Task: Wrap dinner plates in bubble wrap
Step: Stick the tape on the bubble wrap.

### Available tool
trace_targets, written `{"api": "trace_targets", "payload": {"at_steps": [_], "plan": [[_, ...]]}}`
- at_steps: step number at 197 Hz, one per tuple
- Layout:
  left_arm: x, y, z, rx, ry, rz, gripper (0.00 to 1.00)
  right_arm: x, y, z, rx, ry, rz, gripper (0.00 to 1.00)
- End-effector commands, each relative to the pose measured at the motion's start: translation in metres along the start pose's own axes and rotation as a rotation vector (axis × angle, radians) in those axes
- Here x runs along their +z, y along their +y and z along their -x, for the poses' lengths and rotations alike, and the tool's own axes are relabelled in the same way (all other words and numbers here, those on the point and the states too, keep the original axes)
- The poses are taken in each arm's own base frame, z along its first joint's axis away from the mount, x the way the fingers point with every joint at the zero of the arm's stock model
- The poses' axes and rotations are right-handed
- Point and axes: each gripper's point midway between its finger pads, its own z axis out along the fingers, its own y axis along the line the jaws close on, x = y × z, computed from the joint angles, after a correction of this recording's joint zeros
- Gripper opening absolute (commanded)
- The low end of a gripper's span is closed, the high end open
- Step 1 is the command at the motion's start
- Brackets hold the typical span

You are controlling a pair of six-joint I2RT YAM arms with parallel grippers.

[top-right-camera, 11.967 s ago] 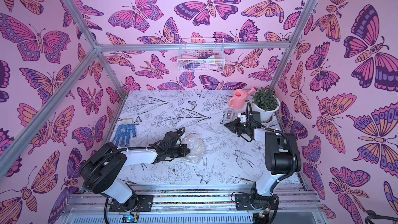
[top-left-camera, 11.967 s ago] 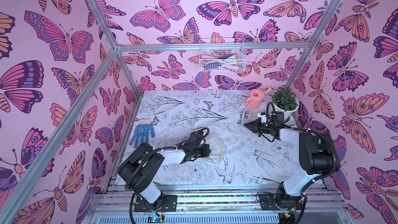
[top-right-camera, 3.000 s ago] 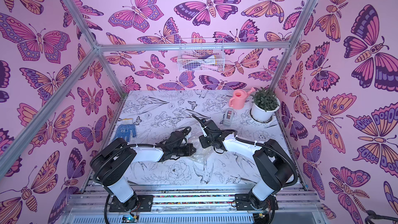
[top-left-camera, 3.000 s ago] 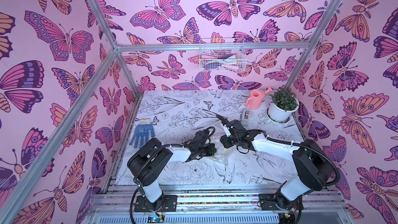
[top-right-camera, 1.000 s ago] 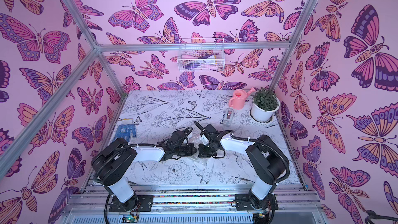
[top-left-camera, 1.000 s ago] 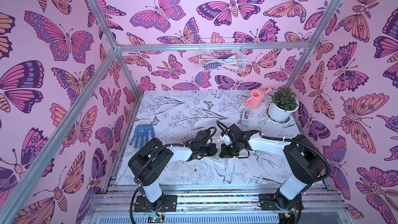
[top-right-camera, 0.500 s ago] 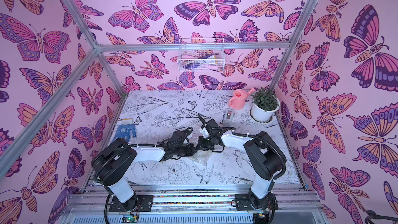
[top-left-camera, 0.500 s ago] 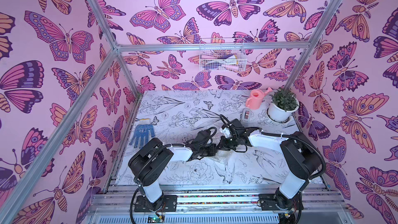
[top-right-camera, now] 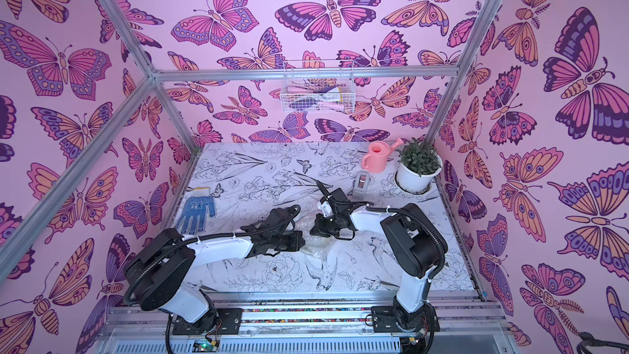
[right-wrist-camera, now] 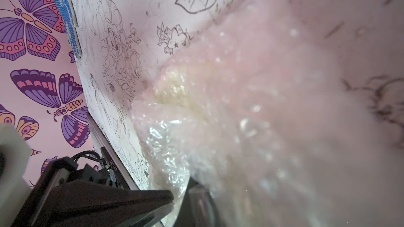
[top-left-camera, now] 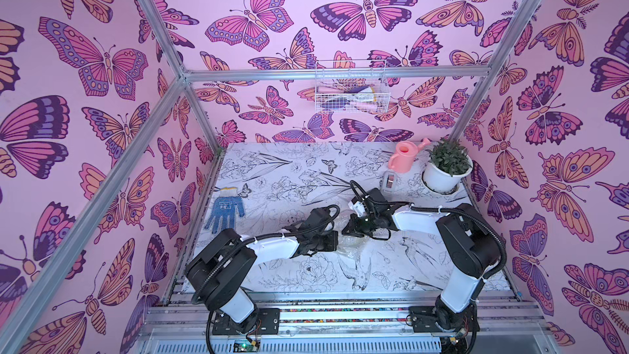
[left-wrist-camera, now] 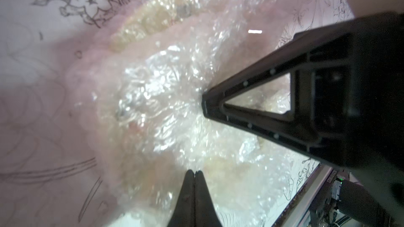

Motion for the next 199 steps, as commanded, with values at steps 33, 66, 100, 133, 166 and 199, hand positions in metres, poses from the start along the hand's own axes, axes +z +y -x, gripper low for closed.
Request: {"api": "trace_targets", "payload": {"at_steps": [33, 66, 100, 133, 166, 199], "plan": [[-0.018, 0.001, 0.011, 0.07, 0.017, 0.11, 0.0, 0.007, -0.051, -0.021, 0.076, 0.05, -0.166, 0.0], [-0.026, 0.005, 0.039, 0.106, -0.052, 0.214, 0.0, 0.005, -0.049, -0.02, 0.075, 0.049, -0.163, 0.0], [-0.027, 0.0, 0.065, 0.116, -0.089, 0.224, 0.0, 0.005, -0.048, -0.02, 0.073, 0.047, -0.16, 0.0], [-0.002, -0.01, 0.063, 0.117, 0.005, 0.152, 0.0, 0.006, -0.048, -0.02, 0.076, 0.05, -0.159, 0.0], [0.017, -0.016, 0.045, 0.099, 0.114, 0.082, 0.0, 0.006, -0.046, -0.018, 0.076, 0.046, -0.154, 0.0], [0.018, -0.014, 0.035, 0.087, 0.141, 0.064, 0.0, 0.007, -0.045, -0.017, 0.072, 0.049, -0.145, 0.0]]}}
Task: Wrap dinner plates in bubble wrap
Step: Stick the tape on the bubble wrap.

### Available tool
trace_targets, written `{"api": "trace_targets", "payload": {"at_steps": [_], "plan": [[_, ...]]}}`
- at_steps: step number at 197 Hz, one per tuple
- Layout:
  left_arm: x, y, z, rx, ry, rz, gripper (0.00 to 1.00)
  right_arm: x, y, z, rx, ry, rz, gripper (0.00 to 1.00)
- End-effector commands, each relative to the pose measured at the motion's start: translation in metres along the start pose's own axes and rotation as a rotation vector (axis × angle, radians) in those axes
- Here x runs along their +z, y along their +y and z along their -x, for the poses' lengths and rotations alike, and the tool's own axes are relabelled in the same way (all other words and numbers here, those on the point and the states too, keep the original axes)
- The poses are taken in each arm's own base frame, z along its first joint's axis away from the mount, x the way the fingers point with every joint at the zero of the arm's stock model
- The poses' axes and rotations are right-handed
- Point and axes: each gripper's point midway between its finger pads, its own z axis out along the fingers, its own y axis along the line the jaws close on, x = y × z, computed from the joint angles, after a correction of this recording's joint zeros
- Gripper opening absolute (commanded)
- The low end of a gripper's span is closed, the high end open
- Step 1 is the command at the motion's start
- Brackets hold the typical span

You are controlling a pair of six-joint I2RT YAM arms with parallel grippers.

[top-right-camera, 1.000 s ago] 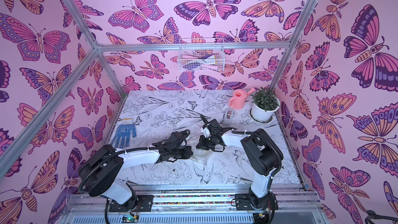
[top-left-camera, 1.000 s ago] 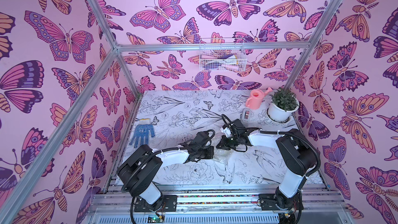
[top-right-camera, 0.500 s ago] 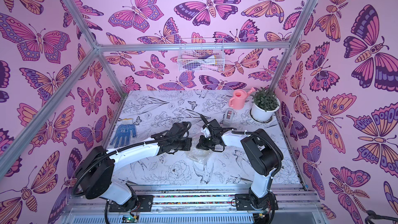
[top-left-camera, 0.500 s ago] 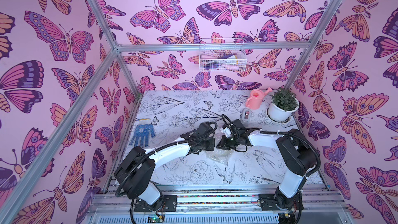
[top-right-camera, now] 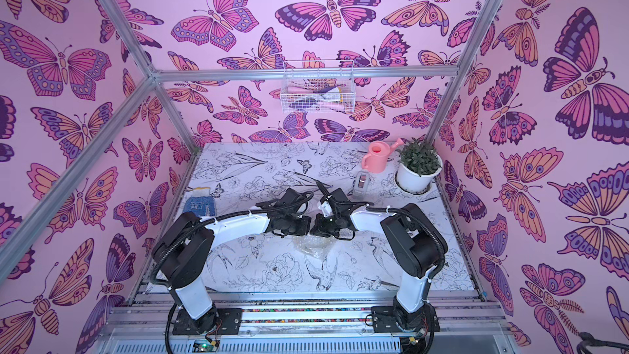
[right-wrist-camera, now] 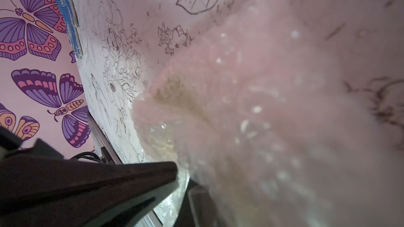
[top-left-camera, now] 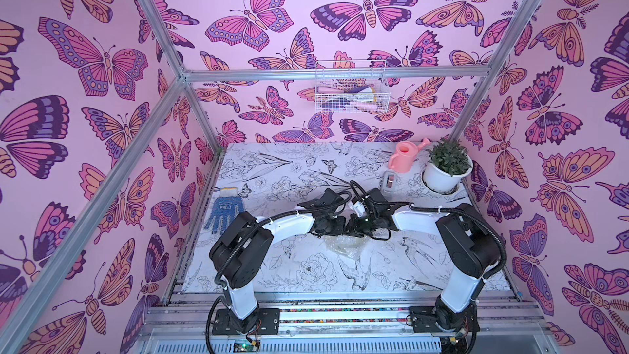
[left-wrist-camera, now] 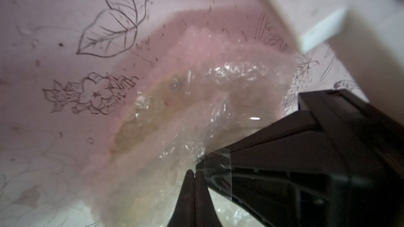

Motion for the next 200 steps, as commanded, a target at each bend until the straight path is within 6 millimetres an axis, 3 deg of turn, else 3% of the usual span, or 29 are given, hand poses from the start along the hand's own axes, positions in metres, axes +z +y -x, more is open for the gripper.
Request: {"api": "trace_targets", "payload": {"at_steps": [1, 23, 47, 82, 118, 158, 200], "plan": [[-0.003, -0.004, -0.012, 0.003, 0.046, -0.036, 0.0, 0.007, -0.045, -0.017, 0.072, 0.048, -0.145, 0.0], [-0.011, 0.007, -0.018, 0.002, 0.026, 0.003, 0.0, 0.009, -0.036, -0.017, 0.05, 0.053, -0.09, 0.0], [-0.023, 0.017, -0.019, -0.017, 0.0, 0.015, 0.0, 0.01, -0.009, -0.022, 0.002, 0.097, 0.059, 0.0], [-0.034, 0.026, -0.02, -0.033, -0.029, 0.031, 0.0, 0.001, 0.011, -0.022, -0.043, 0.101, 0.148, 0.0], [-0.014, 0.041, -0.029, -0.08, 0.06, 0.062, 0.0, -0.012, 0.032, -0.021, -0.073, 0.097, 0.207, 0.0], [0.004, 0.047, -0.037, -0.101, 0.116, 0.077, 0.0, -0.015, 0.032, -0.034, -0.066, 0.141, 0.217, 0.0], [0.004, 0.049, -0.039, -0.101, 0.12, 0.084, 0.0, -0.013, 0.031, -0.051, -0.079, 0.187, 0.207, 0.0]]}}
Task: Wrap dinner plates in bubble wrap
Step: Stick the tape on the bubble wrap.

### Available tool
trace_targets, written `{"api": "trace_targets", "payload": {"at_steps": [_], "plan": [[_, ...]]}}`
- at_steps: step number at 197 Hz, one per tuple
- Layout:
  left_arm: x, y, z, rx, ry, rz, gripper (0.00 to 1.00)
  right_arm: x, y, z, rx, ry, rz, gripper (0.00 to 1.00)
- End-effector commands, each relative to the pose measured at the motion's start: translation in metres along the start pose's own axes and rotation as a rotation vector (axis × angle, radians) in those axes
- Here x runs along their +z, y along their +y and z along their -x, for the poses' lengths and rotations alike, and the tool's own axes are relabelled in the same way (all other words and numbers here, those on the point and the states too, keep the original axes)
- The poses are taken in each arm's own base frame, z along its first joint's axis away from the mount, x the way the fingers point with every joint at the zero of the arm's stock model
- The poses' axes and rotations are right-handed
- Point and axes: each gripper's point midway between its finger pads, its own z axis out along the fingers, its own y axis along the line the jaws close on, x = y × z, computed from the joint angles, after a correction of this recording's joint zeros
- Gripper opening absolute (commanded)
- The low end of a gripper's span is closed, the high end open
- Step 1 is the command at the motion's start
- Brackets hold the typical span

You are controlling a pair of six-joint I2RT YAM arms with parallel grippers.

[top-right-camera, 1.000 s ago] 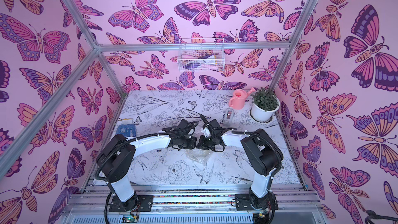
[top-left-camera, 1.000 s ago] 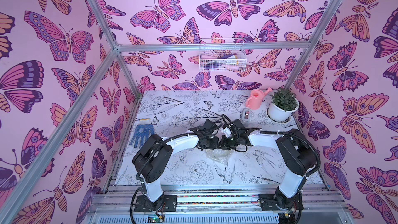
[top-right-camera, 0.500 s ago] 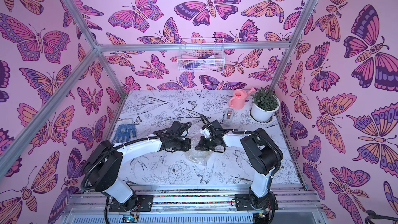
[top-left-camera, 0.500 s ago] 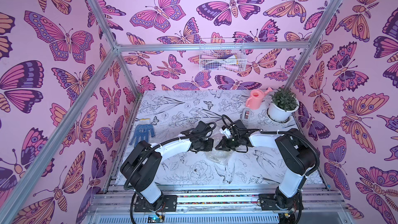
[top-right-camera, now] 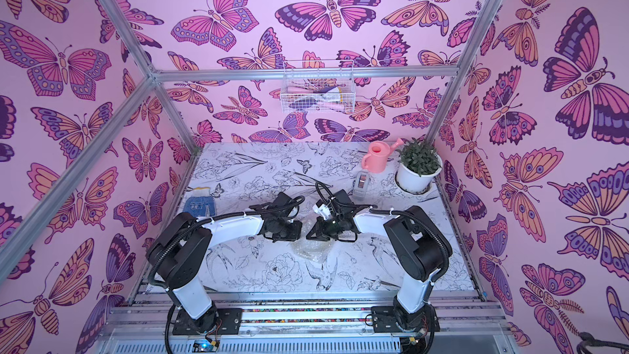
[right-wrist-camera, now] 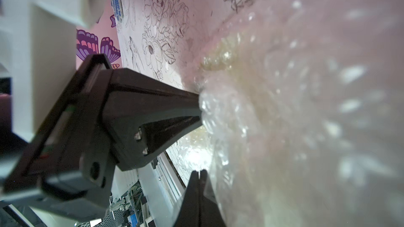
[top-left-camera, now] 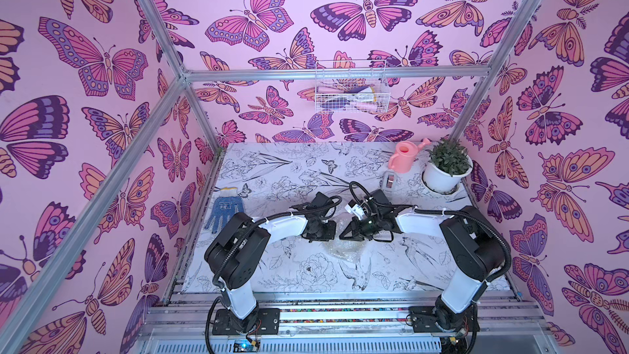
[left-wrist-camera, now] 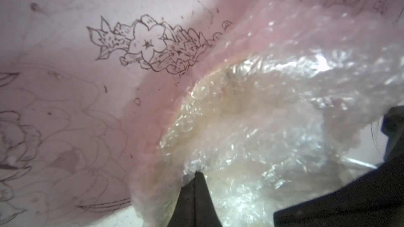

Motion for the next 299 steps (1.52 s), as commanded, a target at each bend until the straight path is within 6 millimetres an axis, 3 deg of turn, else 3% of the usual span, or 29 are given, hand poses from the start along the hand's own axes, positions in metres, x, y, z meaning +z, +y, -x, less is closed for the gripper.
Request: {"api": "trace_targets", "payload": {"at_steps": [1, 39, 99, 138, 161, 179, 214, 240, 259, 277, 299], "plan": [[0.006, 0.012, -0.013, -0.028, 0.057, 0.038, 0.0, 0.0, 0.003, -0.019, -0.015, 0.053, 0.006, 0.0], [0.005, 0.011, -0.013, -0.028, 0.055, 0.037, 0.0, 0.007, 0.007, -0.03, -0.031, 0.086, -0.01, 0.0], [0.005, 0.011, -0.013, -0.03, 0.055, 0.036, 0.0, 0.013, -0.008, -0.044, -0.032, 0.112, -0.123, 0.0], [0.005, 0.011, -0.013, -0.03, 0.054, 0.034, 0.0, 0.023, -0.035, -0.056, -0.017, 0.149, -0.229, 0.0], [0.003, 0.011, -0.014, -0.029, 0.051, 0.034, 0.0, 0.016, -0.058, -0.056, -0.021, 0.138, -0.365, 0.0], [0.003, 0.012, -0.015, -0.03, 0.052, 0.037, 0.0, 0.01, -0.065, -0.051, -0.039, 0.126, -0.436, 0.0], [-0.001, 0.01, -0.013, -0.032, 0.041, 0.031, 0.0, 0.005, -0.042, -0.037, -0.094, 0.095, -0.416, 0.0], [-0.007, 0.002, -0.006, -0.021, 0.022, 0.008, 0.0, -0.005, 0.006, -0.017, -0.148, 0.033, -0.306, 0.0], [-0.011, -0.002, -0.002, -0.016, 0.009, -0.002, 0.0, -0.01, 0.03, -0.014, -0.157, 0.018, -0.234, 0.0], [-0.013, -0.004, 0.0, -0.012, 0.003, -0.007, 0.0, -0.011, 0.033, -0.021, -0.136, 0.026, -0.204, 0.0], [-0.014, -0.005, 0.001, -0.01, 0.0, -0.01, 0.0, -0.006, 0.022, -0.033, -0.103, 0.047, -0.198, 0.0]]}}
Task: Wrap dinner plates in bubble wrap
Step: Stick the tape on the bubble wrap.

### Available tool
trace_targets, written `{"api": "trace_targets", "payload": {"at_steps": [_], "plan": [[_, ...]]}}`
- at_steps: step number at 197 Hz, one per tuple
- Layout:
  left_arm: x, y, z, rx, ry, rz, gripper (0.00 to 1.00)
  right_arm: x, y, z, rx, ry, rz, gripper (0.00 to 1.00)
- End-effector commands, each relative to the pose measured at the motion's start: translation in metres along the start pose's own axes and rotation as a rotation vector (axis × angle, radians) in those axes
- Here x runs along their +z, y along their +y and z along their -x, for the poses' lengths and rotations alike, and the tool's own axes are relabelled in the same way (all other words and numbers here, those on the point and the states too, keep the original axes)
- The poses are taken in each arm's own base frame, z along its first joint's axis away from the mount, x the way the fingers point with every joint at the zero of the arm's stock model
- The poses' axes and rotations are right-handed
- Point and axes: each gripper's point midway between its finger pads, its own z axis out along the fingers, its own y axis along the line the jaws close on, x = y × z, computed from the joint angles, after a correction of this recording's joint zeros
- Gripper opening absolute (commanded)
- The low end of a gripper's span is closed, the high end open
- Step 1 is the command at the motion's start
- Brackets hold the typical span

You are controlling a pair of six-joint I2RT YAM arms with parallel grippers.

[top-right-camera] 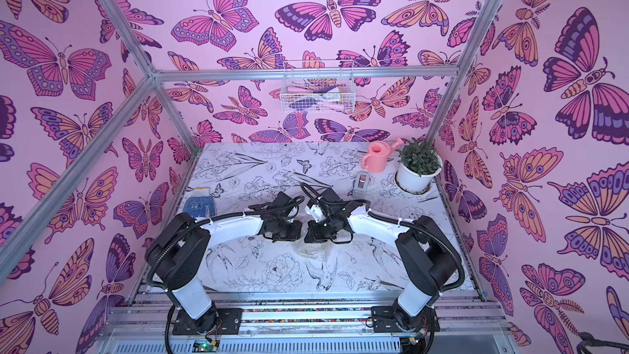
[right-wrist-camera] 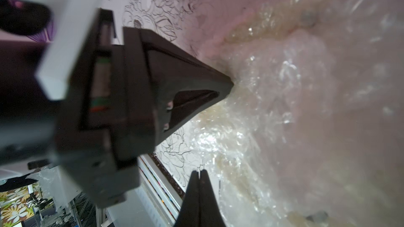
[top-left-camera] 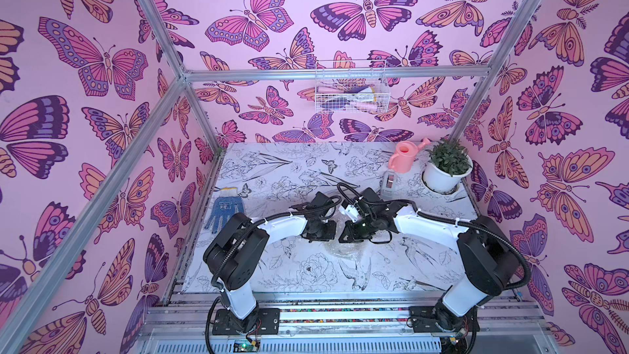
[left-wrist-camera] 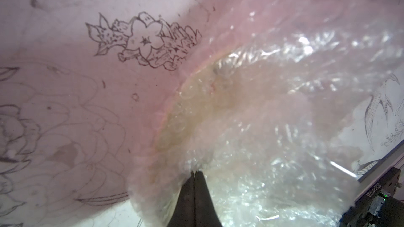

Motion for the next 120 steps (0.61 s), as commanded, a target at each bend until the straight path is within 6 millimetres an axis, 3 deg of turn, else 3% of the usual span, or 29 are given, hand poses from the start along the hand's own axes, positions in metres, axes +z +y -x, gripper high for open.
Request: {"api": "trace_targets", "payload": {"at_steps": [1, 36, 73, 94, 120], "plan": [[-0.01, -0.003, 0.001, -0.005, 0.002, -0.002, 0.0, 0.007, -0.005, -0.019, 0.051, 0.052, 0.021, 0.0], [-0.023, -0.013, 0.009, 0.0, -0.036, -0.031, 0.0, 0.03, -0.027, -0.025, 0.099, 0.071, 0.001, 0.0], [-0.065, -0.039, 0.038, 0.047, -0.155, -0.088, 0.0, 0.039, -0.043, -0.021, 0.107, 0.065, -0.057, 0.0], [-0.088, -0.044, 0.048, 0.08, -0.208, -0.074, 0.02, 0.019, -0.03, -0.004, 0.089, 0.005, -0.034, 0.0], [-0.109, -0.021, 0.058, 0.094, -0.285, 0.009, 0.1, -0.037, -0.027, 0.022, 0.071, -0.142, -0.055, 0.0]]}}
